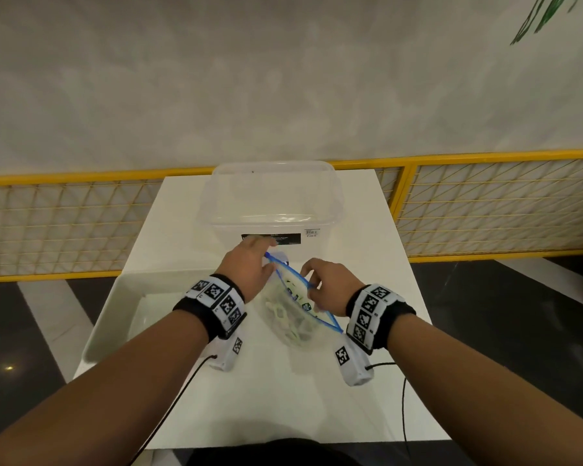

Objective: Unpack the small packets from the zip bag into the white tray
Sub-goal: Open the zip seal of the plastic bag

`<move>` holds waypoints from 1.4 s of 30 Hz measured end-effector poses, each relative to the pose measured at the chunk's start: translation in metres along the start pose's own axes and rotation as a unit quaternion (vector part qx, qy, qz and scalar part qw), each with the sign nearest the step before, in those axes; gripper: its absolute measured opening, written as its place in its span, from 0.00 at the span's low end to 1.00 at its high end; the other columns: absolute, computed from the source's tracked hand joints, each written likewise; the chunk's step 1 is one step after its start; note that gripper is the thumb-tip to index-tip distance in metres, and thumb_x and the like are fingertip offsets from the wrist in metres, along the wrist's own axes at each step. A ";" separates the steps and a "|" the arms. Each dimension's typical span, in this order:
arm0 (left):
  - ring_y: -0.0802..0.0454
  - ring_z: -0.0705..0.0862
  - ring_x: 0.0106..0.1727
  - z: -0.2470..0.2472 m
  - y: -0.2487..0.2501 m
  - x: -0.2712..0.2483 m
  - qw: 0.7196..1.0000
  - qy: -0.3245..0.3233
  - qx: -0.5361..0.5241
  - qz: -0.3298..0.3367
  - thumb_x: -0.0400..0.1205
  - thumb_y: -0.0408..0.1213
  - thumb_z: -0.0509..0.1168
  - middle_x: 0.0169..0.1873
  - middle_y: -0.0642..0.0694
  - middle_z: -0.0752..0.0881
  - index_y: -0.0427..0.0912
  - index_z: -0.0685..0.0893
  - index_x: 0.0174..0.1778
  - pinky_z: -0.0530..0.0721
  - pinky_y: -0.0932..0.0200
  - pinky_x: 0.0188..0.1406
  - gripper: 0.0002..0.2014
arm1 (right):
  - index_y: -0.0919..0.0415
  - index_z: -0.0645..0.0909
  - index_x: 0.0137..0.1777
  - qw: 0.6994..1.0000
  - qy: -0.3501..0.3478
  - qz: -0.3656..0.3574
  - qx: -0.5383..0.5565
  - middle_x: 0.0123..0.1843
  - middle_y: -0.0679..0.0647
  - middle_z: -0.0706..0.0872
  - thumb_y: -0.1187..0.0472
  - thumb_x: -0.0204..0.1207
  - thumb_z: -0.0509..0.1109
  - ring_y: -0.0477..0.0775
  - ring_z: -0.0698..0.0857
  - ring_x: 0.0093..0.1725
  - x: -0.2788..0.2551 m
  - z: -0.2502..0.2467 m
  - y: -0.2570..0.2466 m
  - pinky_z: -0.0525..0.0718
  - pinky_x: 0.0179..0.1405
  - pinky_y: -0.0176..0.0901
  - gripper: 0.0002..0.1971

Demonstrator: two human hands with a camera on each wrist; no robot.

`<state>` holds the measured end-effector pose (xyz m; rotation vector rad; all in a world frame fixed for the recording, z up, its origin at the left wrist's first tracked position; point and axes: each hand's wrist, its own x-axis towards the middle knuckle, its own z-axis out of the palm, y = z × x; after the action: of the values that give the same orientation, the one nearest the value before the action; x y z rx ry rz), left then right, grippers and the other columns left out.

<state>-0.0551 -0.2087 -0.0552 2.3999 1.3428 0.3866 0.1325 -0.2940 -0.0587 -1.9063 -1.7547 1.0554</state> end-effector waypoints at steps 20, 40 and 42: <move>0.40 0.81 0.31 0.047 -0.004 -0.035 0.991 -0.043 -0.071 -0.106 0.77 0.28 0.65 0.28 0.43 0.82 0.52 0.71 0.28 0.81 0.54 0.32 0.17 | 0.56 0.79 0.71 0.982 -0.013 0.142 -0.127 0.72 0.55 0.79 0.72 0.76 0.62 0.57 0.80 0.68 0.011 0.030 0.025 0.80 0.66 0.45 0.24; 0.39 0.82 0.62 0.062 -0.001 -0.012 0.962 -0.228 0.102 -0.112 0.79 0.30 0.62 0.62 0.40 0.84 0.45 0.72 0.75 0.83 0.49 0.60 0.26 | 0.57 0.87 0.51 0.994 0.031 0.094 -0.045 0.55 0.57 0.87 0.79 0.70 0.58 0.55 0.85 0.54 0.030 0.055 0.041 0.80 0.52 0.38 0.22; 0.40 0.83 0.62 0.064 -0.005 -0.010 0.962 -0.235 0.072 -0.121 0.79 0.30 0.62 0.61 0.40 0.85 0.43 0.65 0.79 0.83 0.47 0.60 0.30 | 0.57 0.88 0.50 0.995 0.045 0.085 -0.035 0.54 0.57 0.84 0.76 0.74 0.57 0.55 0.82 0.52 0.029 0.057 0.044 0.75 0.49 0.37 0.20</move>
<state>-0.0376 -0.2260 -0.1152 2.2026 1.4431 -0.3394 0.1218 -0.2868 -0.1352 -2.1436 -1.6241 0.9590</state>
